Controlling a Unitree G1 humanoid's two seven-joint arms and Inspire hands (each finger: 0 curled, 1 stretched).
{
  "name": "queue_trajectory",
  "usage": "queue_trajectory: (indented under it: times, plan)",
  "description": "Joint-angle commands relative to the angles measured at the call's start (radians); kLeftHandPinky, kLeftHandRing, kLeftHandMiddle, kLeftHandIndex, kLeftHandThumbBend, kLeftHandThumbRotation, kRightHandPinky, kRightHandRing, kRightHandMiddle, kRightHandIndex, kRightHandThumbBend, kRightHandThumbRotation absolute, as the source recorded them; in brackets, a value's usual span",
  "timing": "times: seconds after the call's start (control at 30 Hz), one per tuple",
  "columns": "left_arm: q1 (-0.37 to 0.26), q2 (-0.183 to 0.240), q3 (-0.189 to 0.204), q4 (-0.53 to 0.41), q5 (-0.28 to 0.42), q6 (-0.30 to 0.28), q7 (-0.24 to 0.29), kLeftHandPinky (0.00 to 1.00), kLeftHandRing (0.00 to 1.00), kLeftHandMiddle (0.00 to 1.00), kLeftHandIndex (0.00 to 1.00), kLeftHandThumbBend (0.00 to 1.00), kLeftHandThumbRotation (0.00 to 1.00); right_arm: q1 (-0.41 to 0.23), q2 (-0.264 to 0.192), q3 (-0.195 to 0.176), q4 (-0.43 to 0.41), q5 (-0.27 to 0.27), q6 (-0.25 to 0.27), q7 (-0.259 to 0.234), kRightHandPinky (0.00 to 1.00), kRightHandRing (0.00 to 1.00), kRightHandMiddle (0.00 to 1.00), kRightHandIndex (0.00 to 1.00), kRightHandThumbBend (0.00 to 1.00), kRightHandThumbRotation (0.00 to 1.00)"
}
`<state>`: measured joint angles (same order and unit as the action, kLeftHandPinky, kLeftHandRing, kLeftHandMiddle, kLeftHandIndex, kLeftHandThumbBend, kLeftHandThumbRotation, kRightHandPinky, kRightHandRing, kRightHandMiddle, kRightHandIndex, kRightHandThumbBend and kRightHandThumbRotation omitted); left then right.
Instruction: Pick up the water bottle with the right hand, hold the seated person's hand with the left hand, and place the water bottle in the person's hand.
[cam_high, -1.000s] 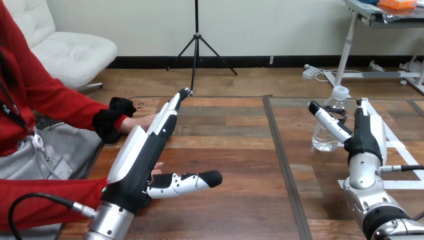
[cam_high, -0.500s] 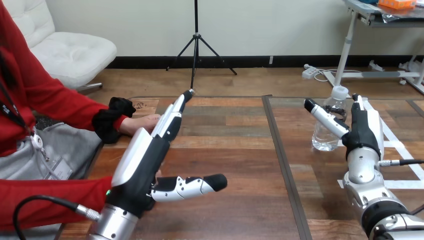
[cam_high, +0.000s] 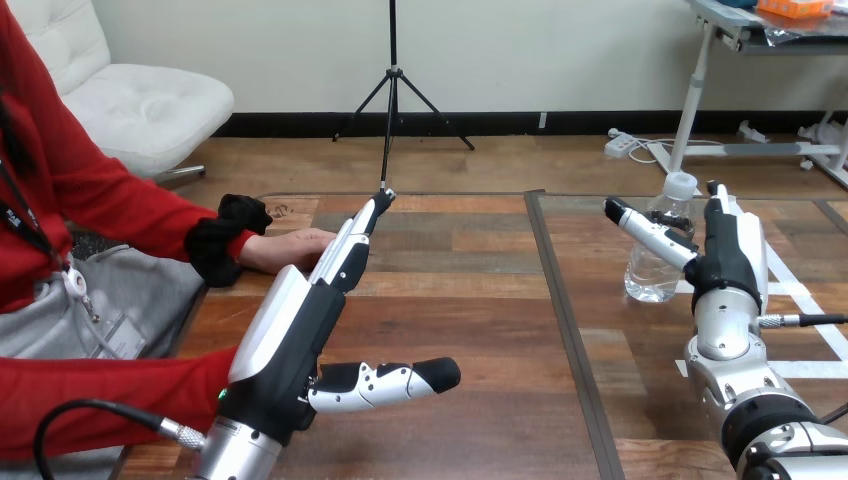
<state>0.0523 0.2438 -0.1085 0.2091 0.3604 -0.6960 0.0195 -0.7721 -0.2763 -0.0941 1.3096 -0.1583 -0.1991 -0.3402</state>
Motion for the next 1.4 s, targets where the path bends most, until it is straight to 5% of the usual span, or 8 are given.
queue_trajectory:
  times: [0.0, 0.07, 0.13, 0.3, 0.5, 0.63, 0.77, 1.37]
  plan:
    - [-0.028, -0.013, -0.012, -0.042, -0.019, -0.035, 0.007, 1.0, 1.0, 1.0, 1.0, 1.0, 0.68, -0.097, 0.008, -0.013, 0.005, 0.007, -0.004, -0.044, 0.71, 0.85, 0.86, 0.98, 1.0, 0.36]
    - [-0.027, -0.015, -0.014, -0.042, -0.021, -0.038, 0.005, 1.0, 1.0, 1.0, 1.0, 1.0, 0.68, -0.097, 0.011, -0.018, 0.005, 0.011, -0.005, -0.051, 0.45, 0.54, 0.57, 0.95, 1.0, 0.31]
    - [-0.027, -0.019, -0.017, -0.039, -0.021, -0.048, 0.006, 1.0, 1.0, 1.0, 1.0, 1.0, 0.68, -0.097, 0.013, -0.021, 0.006, 0.014, -0.014, -0.05, 0.33, 0.4, 0.44, 0.93, 1.0, 0.27]
    - [-0.022, -0.029, -0.024, -0.04, -0.029, -0.062, 0.003, 1.0, 1.0, 1.0, 1.0, 1.0, 0.67, -0.101, 0.013, -0.01, 0.01, 0.001, -0.01, -0.072, 0.16, 0.2, 0.29, 0.88, 1.0, 0.19]
    - [-0.012, -0.038, -0.036, -0.051, -0.045, -0.071, -0.003, 1.0, 1.0, 1.0, 1.0, 1.0, 0.66, -0.106, 0.014, -0.008, 0.013, -0.004, -0.011, -0.089, 0.24, 0.36, 0.51, 0.81, 1.0, 0.1]
    - [-0.008, -0.041, -0.041, -0.057, -0.048, -0.08, -0.002, 1.0, 1.0, 1.0, 1.0, 1.0, 0.66, -0.108, 0.015, -0.015, 0.014, 0.004, -0.015, -0.089, 0.42, 0.55, 0.64, 0.76, 1.0, 0.04]
    - [-0.003, -0.042, -0.045, -0.061, -0.058, -0.091, -0.007, 1.0, 1.0, 1.0, 1.0, 1.0, 0.66, -0.108, 0.017, -0.02, 0.014, 0.008, -0.02, -0.1, 0.49, 0.61, 0.67, 0.72, 1.0, 0.02]
    - [0.0, -0.042, -0.044, -0.065, -0.114, -0.11, -0.053, 1.0, 1.0, 1.0, 1.0, 1.0, 0.64, -0.113, 0.025, -0.046, 0.013, 0.024, -0.03, -0.14, 0.48, 0.55, 0.59, 0.59, 0.97, 0.0]
